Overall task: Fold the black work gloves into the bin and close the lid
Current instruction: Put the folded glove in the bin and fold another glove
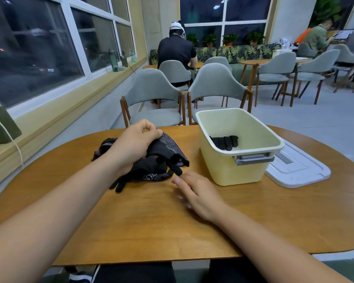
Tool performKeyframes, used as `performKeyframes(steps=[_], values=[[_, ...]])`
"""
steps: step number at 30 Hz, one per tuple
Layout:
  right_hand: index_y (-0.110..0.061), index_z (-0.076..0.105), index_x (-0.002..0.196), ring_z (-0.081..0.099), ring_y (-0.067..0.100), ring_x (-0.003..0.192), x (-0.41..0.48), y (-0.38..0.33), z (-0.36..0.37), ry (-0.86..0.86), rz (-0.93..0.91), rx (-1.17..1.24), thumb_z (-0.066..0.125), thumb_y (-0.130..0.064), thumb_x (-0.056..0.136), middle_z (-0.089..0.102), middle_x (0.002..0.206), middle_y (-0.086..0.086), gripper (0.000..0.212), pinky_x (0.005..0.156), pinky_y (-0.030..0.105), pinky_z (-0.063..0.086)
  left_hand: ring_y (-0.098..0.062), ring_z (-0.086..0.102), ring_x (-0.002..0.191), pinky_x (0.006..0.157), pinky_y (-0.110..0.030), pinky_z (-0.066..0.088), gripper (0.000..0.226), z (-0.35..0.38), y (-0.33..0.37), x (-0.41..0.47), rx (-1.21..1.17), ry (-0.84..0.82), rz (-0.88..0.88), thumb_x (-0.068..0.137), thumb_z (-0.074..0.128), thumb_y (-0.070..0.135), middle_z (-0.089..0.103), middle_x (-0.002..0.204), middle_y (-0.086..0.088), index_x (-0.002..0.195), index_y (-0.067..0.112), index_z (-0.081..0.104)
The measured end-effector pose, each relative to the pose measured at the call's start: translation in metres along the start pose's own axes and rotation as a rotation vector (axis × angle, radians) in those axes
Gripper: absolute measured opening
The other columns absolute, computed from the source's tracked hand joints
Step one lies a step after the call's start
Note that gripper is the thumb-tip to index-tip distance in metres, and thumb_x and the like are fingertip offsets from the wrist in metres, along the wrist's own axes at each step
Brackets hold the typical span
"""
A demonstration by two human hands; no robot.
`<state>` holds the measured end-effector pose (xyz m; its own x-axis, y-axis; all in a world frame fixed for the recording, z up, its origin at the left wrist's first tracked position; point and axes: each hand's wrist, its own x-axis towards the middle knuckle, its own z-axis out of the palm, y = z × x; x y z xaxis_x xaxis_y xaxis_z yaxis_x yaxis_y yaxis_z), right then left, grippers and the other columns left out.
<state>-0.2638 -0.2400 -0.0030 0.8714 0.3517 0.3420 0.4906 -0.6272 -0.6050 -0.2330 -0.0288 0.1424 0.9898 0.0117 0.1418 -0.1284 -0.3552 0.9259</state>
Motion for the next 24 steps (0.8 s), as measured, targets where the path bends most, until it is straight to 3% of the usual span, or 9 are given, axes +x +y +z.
performKeyframes(steps=[2,5,7,11,14,16,20,24], values=[[-0.009,0.074,0.105,0.067,0.021,0.104,-0.002,-0.006,0.004,-0.041,0.053,0.177,0.026,-0.073,0.108,0.074,0.103,0.002,0.080,0.100,0.048,0.050,-0.014,0.049,0.054,0.053,-0.031,0.037,0.022,0.003,-0.006,-0.014,-0.058,-0.002,-0.020,0.101,0.070,0.037,0.060,0.063,0.008,0.093,0.020,0.060],[-0.011,0.081,0.118,0.073,0.017,0.117,-0.001,-0.025,0.005,-0.156,0.251,0.662,0.025,-0.068,0.106,0.081,0.117,0.004,0.081,0.108,0.032,0.049,-0.015,0.056,0.051,0.048,-0.026,0.039,0.019,0.007,-0.014,-0.033,-0.192,-0.038,-0.040,0.103,0.071,0.030,0.069,0.083,-0.008,0.097,0.019,0.056],[-0.010,0.075,0.131,0.071,0.022,0.122,0.003,-0.038,0.006,-0.211,0.396,1.003,0.021,-0.077,0.100,0.079,0.125,0.014,0.091,0.104,0.036,0.047,-0.014,0.054,0.049,0.044,-0.021,0.036,0.020,0.009,-0.020,-0.046,-0.265,-0.053,-0.053,0.102,0.074,0.025,0.072,0.087,-0.008,0.100,0.018,0.055],[-0.015,0.061,0.152,0.063,0.033,0.134,0.003,-0.046,0.006,-0.218,0.454,1.392,0.015,-0.085,0.100,0.068,0.143,0.022,0.099,0.116,0.049,0.037,-0.013,0.053,0.048,0.040,-0.018,0.034,0.032,0.014,-0.032,-0.070,-0.361,-0.012,-0.092,0.095,0.080,0.015,0.079,0.093,-0.004,0.112,0.014,0.052],[-0.015,0.053,0.158,0.055,0.040,0.143,0.005,-0.047,0.005,-0.234,0.427,1.546,0.023,-0.084,0.101,0.058,0.155,0.023,0.095,0.126,0.053,0.033,-0.014,0.055,0.047,0.039,-0.019,0.036,0.040,0.019,-0.044,-0.087,-0.387,0.020,-0.115,0.094,0.080,0.010,0.081,0.108,-0.003,0.120,0.013,0.050],[-0.010,0.050,0.159,0.050,0.042,0.147,0.008,-0.047,0.003,-0.235,0.420,1.610,0.025,-0.081,0.103,0.055,0.157,0.024,0.094,0.124,0.055,0.038,-0.017,0.058,0.048,0.040,-0.020,0.039,0.045,0.024,-0.054,-0.099,-0.368,0.035,-0.120,0.093,0.081,0.008,0.080,0.114,-0.001,0.125,0.017,0.050],[-0.005,0.053,0.157,0.052,0.042,0.147,0.013,-0.041,0.000,-0.255,0.445,1.645,0.029,-0.082,0.102,0.056,0.155,0.026,0.097,0.126,0.057,0.036,-0.021,0.063,0.052,0.042,-0.024,0.044,0.061,0.032,-0.073,-0.117,-0.287,0.019,-0.132,0.092,0.082,0.007,0.077,0.116,0.007,0.133,0.038,0.049],[0.000,0.052,0.156,0.049,0.043,0.149,0.017,-0.035,0.002,-0.258,0.490,1.627,0.036,-0.081,0.102,0.053,0.156,0.029,0.098,0.130,0.056,0.031,-0.024,0.066,0.054,0.044,-0.027,0.048,0.088,0.038,-0.082,-0.126,-0.156,-0.057,-0.159,0.093,0.080,0.006,0.073,0.117,0.021,0.148,0.056,0.033]])
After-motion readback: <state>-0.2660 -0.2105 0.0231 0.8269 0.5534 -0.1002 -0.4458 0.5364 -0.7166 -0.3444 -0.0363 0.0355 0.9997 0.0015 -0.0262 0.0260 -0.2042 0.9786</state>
